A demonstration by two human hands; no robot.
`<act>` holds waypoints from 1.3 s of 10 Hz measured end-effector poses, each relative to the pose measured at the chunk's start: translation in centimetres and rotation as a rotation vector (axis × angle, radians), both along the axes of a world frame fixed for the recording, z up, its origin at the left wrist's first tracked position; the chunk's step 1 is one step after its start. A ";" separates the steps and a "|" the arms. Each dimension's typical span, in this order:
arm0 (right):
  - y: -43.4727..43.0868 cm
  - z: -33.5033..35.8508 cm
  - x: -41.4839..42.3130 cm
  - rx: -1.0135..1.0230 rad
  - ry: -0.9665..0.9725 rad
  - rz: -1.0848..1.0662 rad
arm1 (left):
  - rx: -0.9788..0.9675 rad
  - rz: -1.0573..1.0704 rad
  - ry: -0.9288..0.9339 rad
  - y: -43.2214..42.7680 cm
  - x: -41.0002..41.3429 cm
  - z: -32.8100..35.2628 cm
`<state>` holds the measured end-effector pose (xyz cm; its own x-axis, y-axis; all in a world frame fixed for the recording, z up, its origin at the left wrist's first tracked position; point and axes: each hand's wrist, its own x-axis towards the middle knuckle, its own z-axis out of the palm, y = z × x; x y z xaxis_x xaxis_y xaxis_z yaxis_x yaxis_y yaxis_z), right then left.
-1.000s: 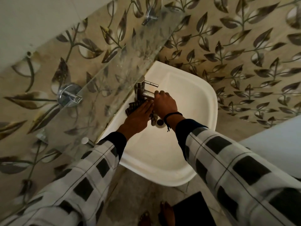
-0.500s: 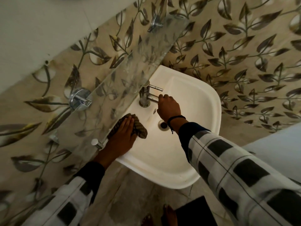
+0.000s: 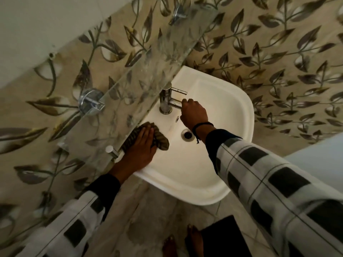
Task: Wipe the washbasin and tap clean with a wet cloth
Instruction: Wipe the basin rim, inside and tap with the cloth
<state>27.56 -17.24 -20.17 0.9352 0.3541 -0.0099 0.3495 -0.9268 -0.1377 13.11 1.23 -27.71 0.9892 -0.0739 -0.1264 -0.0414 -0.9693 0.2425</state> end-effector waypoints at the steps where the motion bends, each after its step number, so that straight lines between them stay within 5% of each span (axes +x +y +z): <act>1: 0.1 0.1 -0.1 -0.002 0.014 0.001 | 0.097 -0.023 -0.066 0.8 -4.4 1.1; 4: 0.2 0.0 -0.1 0.031 0.027 -0.019 | 0.370 -0.137 0.069 1.8 -5.2 0.1; 5: 0.2 -0.1 -0.1 0.027 0.020 -0.018 | 0.341 -0.056 0.158 1.3 -1.2 0.0; 7: 0.2 -0.2 0.0 0.015 0.013 -0.007 | -0.104 0.116 0.048 -1.1 7.5 0.6; 10: 0.2 -0.6 0.0 0.027 -0.016 -0.021 | -0.157 0.107 0.022 -1.3 9.5 0.3; 13: 0.1 -0.7 0.1 0.034 -0.009 -0.015 | 0.014 -0.183 0.032 2.0 1.3 -1.2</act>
<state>27.69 -17.12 -20.83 0.9405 0.3396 0.0101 0.3365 -0.9270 -0.1658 14.40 3.26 -28.91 0.9550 -0.2499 -0.1598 -0.2096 -0.9496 0.2329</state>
